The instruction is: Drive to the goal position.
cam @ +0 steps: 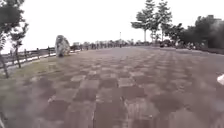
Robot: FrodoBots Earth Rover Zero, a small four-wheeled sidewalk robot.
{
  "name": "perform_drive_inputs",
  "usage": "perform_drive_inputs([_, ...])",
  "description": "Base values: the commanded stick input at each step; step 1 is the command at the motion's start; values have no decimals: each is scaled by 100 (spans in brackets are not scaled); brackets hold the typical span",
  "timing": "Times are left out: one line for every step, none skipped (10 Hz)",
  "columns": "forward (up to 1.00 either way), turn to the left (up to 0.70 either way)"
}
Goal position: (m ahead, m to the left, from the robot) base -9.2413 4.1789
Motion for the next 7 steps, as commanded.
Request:
perform_drive_inputs([-100,-40])
perform_drive_inputs([-100,-40])
perform_drive_inputs([-100,-40])
perform_drive_inputs([-100,-40])
perform_drive_inputs([-100,-40])
perform_drive_inputs([-100,-40])
perform_drive_inputs([-100,-40])
